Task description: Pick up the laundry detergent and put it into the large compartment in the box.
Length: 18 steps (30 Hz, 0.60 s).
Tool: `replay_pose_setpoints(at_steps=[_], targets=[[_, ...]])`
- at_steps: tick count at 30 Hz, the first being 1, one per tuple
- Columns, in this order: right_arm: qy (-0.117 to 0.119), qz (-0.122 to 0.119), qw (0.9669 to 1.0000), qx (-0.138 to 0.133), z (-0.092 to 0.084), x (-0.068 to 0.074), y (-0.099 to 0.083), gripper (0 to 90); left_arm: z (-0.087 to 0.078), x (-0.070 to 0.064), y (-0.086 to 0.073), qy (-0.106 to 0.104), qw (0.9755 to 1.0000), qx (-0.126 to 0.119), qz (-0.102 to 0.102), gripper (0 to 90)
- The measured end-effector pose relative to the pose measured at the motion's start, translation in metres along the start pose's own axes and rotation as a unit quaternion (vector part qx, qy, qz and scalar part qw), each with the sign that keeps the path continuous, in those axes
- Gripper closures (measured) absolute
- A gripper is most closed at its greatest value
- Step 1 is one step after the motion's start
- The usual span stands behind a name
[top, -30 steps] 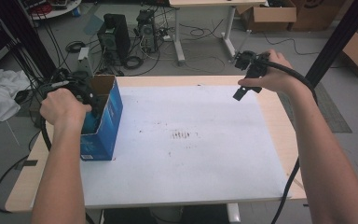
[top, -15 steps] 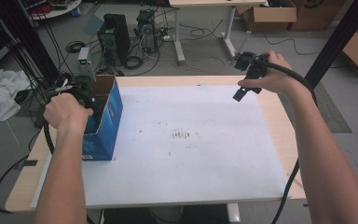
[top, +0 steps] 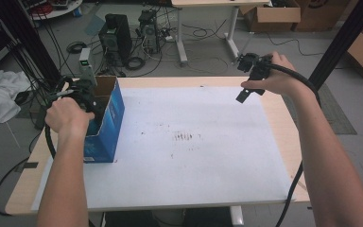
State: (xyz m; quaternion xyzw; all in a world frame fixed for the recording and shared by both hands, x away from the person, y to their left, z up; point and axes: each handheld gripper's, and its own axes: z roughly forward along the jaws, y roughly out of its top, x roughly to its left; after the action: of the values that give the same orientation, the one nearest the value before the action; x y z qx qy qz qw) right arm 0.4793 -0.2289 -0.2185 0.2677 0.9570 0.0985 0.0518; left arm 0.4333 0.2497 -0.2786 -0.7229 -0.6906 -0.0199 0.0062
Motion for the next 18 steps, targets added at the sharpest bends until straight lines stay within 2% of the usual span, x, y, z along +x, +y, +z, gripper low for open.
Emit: replay_pose_setpoints(at_steps=[18], targets=[[0.001, 0.004, 1.0, -0.002, -0.0001, 0.0005, -0.0027, 24.9, 0.0015, -0.0004, -0.0012, 0.002, 1.0, 0.006, -0.003, 37.6]])
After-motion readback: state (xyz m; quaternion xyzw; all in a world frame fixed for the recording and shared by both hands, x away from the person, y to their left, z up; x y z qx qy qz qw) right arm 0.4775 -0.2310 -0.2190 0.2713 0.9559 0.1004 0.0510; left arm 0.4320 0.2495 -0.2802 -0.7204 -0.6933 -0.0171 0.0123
